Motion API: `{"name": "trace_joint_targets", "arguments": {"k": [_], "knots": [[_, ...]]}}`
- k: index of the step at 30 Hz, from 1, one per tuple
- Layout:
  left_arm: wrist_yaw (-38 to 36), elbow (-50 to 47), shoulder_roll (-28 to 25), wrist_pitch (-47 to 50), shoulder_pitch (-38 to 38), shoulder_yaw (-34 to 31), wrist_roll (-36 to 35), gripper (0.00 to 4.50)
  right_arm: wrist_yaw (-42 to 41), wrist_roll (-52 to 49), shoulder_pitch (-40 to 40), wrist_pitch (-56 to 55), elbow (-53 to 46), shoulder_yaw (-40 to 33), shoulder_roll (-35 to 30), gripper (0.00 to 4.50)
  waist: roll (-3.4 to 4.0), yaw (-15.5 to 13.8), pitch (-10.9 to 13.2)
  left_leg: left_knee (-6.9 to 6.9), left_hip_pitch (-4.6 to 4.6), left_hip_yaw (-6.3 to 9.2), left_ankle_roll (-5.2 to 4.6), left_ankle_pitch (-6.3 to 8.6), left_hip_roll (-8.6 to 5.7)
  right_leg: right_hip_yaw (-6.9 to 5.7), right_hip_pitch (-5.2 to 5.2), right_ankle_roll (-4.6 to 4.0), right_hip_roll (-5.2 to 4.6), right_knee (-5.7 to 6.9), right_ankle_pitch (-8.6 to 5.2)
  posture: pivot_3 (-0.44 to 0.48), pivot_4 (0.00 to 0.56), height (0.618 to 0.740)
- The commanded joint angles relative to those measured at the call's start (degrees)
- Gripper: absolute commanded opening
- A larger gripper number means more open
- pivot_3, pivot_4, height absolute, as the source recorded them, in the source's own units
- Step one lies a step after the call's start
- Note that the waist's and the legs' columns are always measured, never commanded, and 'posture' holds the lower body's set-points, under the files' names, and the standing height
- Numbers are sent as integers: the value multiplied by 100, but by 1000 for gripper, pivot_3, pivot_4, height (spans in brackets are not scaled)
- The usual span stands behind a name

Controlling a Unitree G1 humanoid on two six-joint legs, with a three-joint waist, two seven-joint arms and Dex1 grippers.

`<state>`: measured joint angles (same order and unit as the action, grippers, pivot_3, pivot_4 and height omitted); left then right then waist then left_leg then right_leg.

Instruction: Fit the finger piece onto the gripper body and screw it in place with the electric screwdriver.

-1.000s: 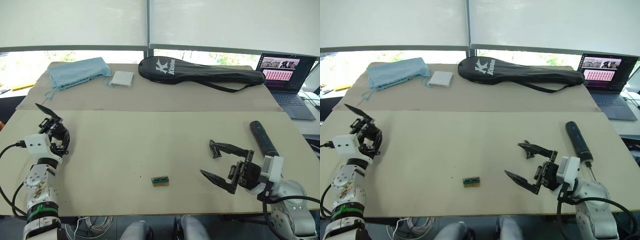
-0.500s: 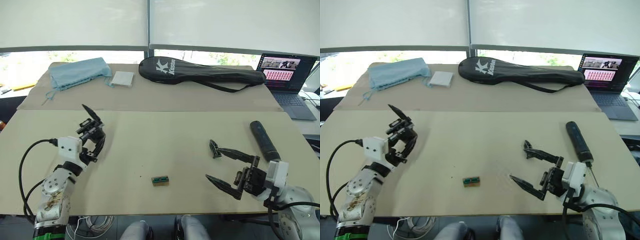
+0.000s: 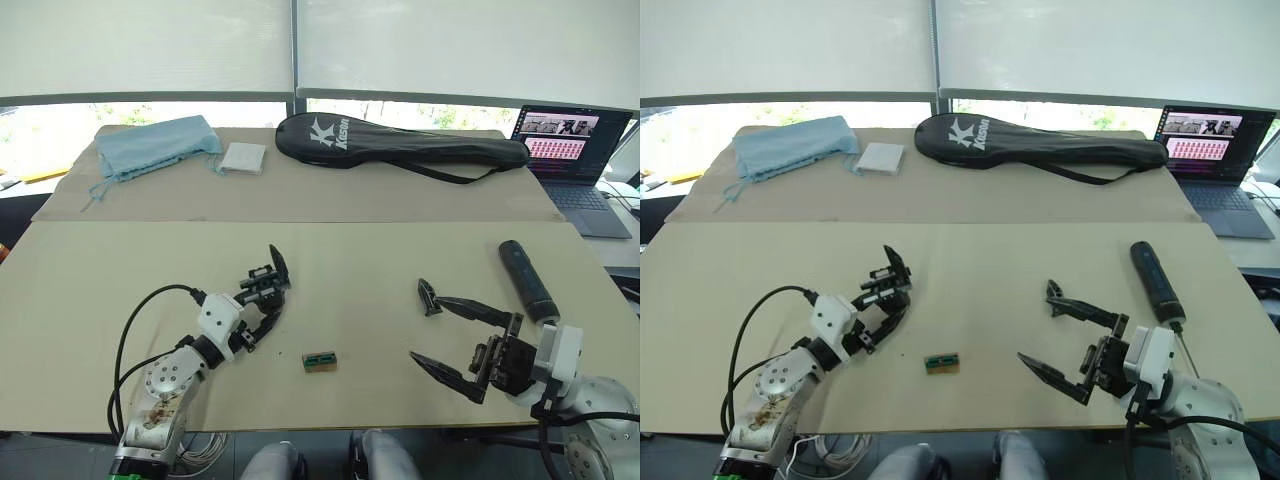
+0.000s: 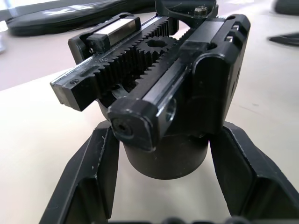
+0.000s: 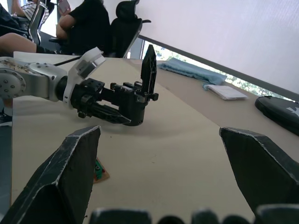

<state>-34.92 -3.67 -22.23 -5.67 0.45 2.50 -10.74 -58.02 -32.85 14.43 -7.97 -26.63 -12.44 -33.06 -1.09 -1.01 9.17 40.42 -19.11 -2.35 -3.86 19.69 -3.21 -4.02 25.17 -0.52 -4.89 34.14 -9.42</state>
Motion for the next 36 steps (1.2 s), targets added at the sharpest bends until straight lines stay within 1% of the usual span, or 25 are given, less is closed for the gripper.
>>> {"name": "trace_joint_targets", "arguments": {"k": [1,11,16,17,21,26,32,36], "knots": [[-192,43,75,-538,-195,179,114,2351,182,-181,28,109,-311,-232,-77,4500,0,-8,0,0,-1,0,-2,1,0,0,0,0,0,0,0,0,150,740],[-396,552,281,-776,-425,557,327,2351,172,-182,195,70,-347,-382,-98,4500,15,-145,-8,1,-3,-1,-20,10,-5,-2,-2,3,-11,-4,1,0,150,740],[-759,460,307,-658,-404,707,84,2351,166,-163,231,25,-324,-396,-88,4500,27,-145,-15,2,-4,-1,-39,5,-6,-3,-3,6,-14,-5,2,0,150,740],[-795,435,302,-655,-394,721,74,2351,163,-158,238,19,-321,-398,-87,4500,27,-145,-15,2,-3,-1,-55,-3,-6,-3,-2,6,-14,-5,1,0,150,740],[-929,344,217,-548,-384,810,122,2351,126,-159,325,-13,-321,-406,-71,4500,29,-146,-16,2,-4,-1,-57,-3,-6,-3,-2,7,-14,-6,1,0,150,740],[-799,536,188,-497,-439,810,316,2351,66,-206,393,12,-334,-389,-77,4500,47,-141,-27,2,-3,-1,-59,-3,-6,-2,-3,7,-14,-6,1,0,150,740],[-871,672,104,-517,-273,779,327,2351,19,-249,477,59,-379,-377,-105,4500,86,-132,-50,2,-1,-1,-76,-9,-5,-1,-4,7,-14,-5,1,0,150,740],[-864,654,80,-389,-237,761,289,2351,22,-261,513,95,-414,-363,-119,4500,99,-115,-58,1,0,-1,-78,-8,-4,1,-4,8,-13,-5,0,0,150,740]]}}
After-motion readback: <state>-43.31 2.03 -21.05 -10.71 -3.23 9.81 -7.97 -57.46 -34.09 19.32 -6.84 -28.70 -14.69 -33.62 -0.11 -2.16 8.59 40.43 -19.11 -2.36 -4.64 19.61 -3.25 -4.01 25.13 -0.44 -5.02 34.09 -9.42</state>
